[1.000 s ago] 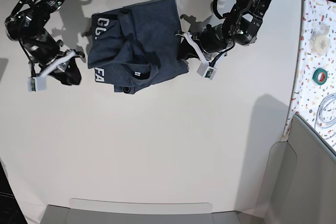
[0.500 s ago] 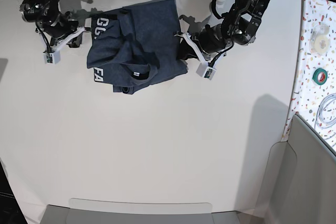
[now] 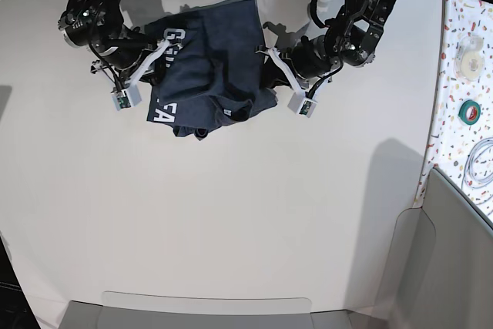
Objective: Layout the t-shirt on the table in an organized manner, then fold the t-shirt properly
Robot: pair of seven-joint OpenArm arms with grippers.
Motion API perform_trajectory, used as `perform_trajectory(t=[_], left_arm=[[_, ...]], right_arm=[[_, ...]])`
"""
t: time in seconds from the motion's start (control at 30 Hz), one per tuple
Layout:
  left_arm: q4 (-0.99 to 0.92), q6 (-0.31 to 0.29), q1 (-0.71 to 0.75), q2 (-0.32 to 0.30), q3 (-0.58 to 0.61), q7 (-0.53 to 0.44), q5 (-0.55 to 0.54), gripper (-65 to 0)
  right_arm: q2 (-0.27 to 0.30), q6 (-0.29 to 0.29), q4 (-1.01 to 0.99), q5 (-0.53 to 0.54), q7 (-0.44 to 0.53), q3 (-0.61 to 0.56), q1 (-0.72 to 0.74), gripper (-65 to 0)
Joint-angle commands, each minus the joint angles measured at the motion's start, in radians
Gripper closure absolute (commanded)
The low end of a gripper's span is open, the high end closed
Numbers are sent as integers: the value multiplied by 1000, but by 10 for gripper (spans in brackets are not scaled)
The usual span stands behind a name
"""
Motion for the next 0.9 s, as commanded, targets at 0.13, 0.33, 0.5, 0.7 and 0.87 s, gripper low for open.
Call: perform_trajectory(t=[0.13, 0.33, 0.5, 0.7, 0.87], left_arm=[[-91, 104, 39, -16, 15, 207, 158, -21], [-120, 104, 39, -16, 14, 204, 158, -21], [-143, 104, 38, -16, 14, 181, 158, -21], [-152, 104, 26, -16, 15, 179, 158, -21], [-154, 104, 24, -18, 15, 179, 158, -21]], right_arm=[[12, 3, 21, 16, 21, -26, 4, 0], [78, 3, 24, 19, 18, -97, 10, 0], [150, 3, 27, 21, 19, -230, 28, 0], [210, 4, 42, 23, 21, -253, 47, 0], [235, 3, 42, 23, 21, -217, 81, 0]])
